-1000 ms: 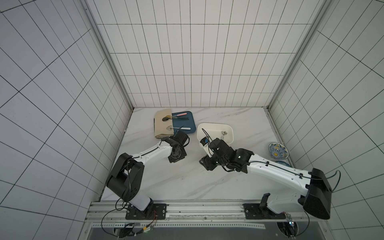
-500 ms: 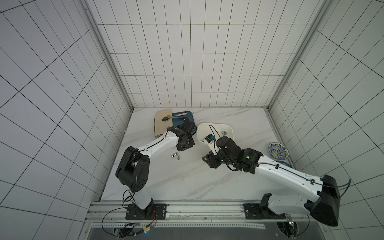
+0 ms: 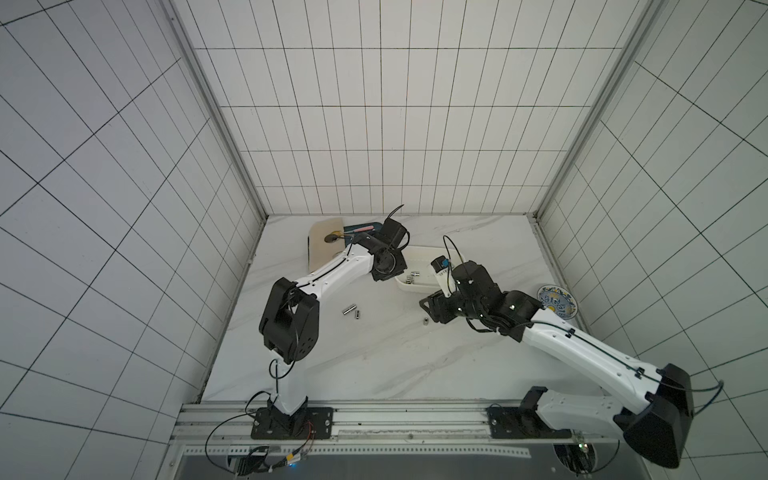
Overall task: Put the socket on the desktop into the storage box
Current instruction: Place the socket head in the storage box.
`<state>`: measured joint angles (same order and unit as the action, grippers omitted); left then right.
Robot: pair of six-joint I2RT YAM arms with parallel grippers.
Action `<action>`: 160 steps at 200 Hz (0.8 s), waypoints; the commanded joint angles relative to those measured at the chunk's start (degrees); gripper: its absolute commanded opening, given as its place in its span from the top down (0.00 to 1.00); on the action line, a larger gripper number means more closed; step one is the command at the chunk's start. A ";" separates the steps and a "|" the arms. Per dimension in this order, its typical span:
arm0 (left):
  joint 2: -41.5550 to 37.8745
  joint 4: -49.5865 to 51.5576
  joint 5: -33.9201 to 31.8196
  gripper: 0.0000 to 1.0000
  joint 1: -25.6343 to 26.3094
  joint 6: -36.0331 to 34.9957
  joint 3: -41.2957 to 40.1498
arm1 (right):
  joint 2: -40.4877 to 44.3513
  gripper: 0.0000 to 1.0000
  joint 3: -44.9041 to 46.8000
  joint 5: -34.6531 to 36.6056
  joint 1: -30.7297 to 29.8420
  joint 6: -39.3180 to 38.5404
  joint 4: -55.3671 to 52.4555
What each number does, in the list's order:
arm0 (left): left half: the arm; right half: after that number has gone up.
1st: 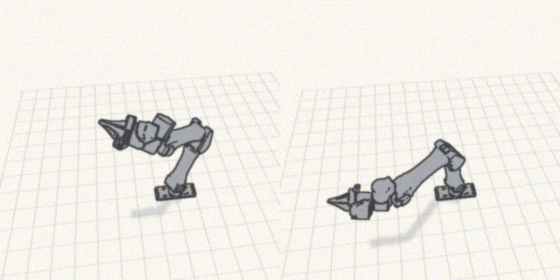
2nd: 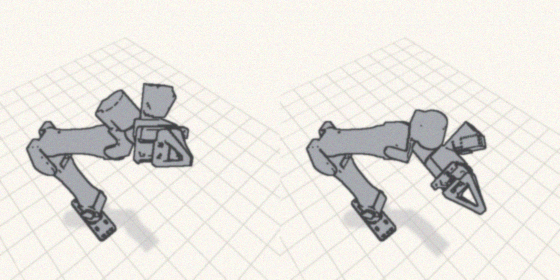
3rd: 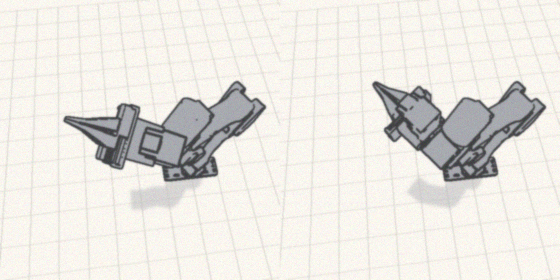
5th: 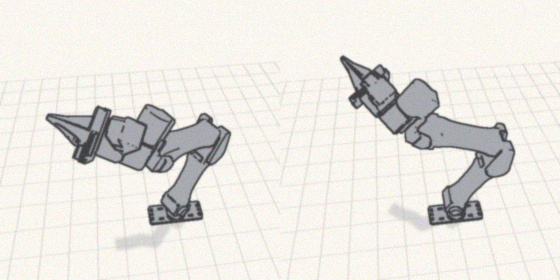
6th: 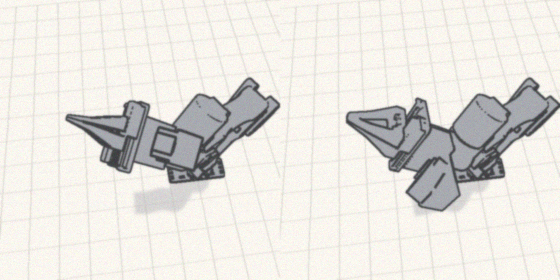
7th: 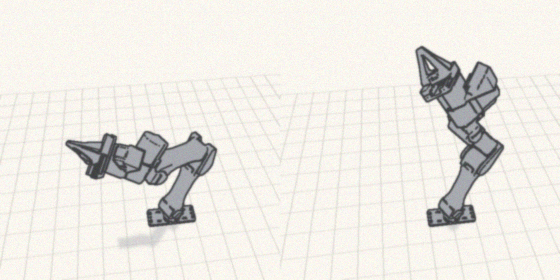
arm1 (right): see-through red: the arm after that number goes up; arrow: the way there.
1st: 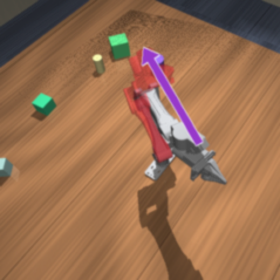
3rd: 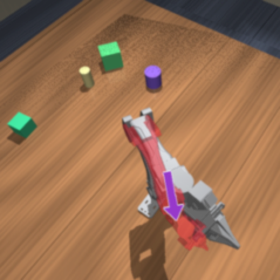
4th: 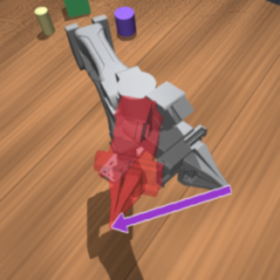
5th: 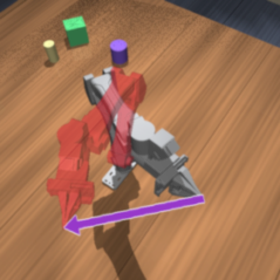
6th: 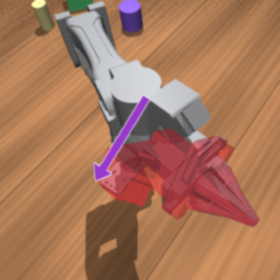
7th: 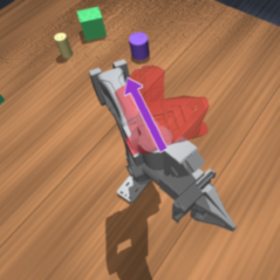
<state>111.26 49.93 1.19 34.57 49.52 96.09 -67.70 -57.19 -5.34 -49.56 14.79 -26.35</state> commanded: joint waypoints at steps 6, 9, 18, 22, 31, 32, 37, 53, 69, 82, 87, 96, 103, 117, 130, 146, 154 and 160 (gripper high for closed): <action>4.10 -0.27 1.65 0.73 0.11 -1.73 5.49 | 1.37 0.40 1.58 0.47 1.60 1.44 -1.07; 4.58 -0.34 1.82 0.73 0.15 -1.86 5.96 | 1.30 0.40 1.56 0.57 1.77 1.54 -1.22; 6.00 -0.57 2.52 0.73 0.11 -2.04 7.63 | 1.31 0.40 1.63 0.73 2.30 1.75 -1.59; 6.75 -0.58 2.81 0.73 0.10 -2.14 8.38 | 1.34 0.40 1.72 0.77 2.48 1.85 -1.62; 8.18 -0.54 3.26 0.73 0.11 -2.26 10.01 | 1.55 0.40 2.02 0.69 2.86 1.99 -1.59; 8.35 -0.54 3.32 0.73 0.13 -2.29 10.22 | 1.58 0.41 2.05 0.73 2.92 2.00 -1.59; 9.16 -0.54 3.70 0.73 0.09 -2.25 11.12 | 1.74 0.41 2.23 0.77 3.10 2.10 -1.62; 11.55 -0.63 4.72 0.73 0.01 -2.33 13.64 | 2.12 0.41 2.86 1.10 3.57 2.39 -1.58; 13.45 -1.10 5.55 0.73 0.06 -2.40 15.70 | 2.35 0.41 3.56 1.47 4.18 2.85 -1.36; 14.86 -1.86 6.50 0.73 -0.13 -2.66 16.97 | 2.32 0.40 3.92 1.82 4.89 3.53 -1.40; 15.38 -2.10 6.84 0.73 -0.20 -2.67 17.37 | 2.21 0.41 4.01 1.66 5.14 3.76 -1.34; 16.26 -2.52 7.30 0.73 -0.41 -2.76 18.00 | 2.21 0.40 4.27 1.33 5.65 3.86 -1.29; 16.95 -2.69 7.79 0.73 -0.52 -2.76 18.46 | 2.22 0.40 4.44 1.30 5.95 3.93 -1.17; 18.28 -2.92 8.52 0.73 -0.71 -2.86 19.42 | 2.17 0.40 4.70 1.14 6.44 3.96 -1.01; 19.36 -3.08 9.19 0.73 -0.78 -2.93 20.04 | 2.22 0.41 4.80 0.88 6.79 3.93 -0.88; 20.62 -3.42 9.90 0.73 -0.97 -2.94 20.50 | 2.18 0.41 4.98 0.54 7.23 4.02 -0.74; 21.25 -3.74 10.27 0.73 -0.99 -3.02 20.53 | 2.09 0.40 5.11 0.38 7.37 4.00 -0.70; 21.80 -3.79 10.45 0.73 -1.02 -3.02 20.72 | 2.13 0.41 5.07 0.34 7.53 3.94 -0.57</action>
<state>130.56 47.75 9.82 33.93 47.48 115.18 -66.41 -53.78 -4.91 -42.92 18.13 -26.87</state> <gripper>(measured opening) 0.275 0.595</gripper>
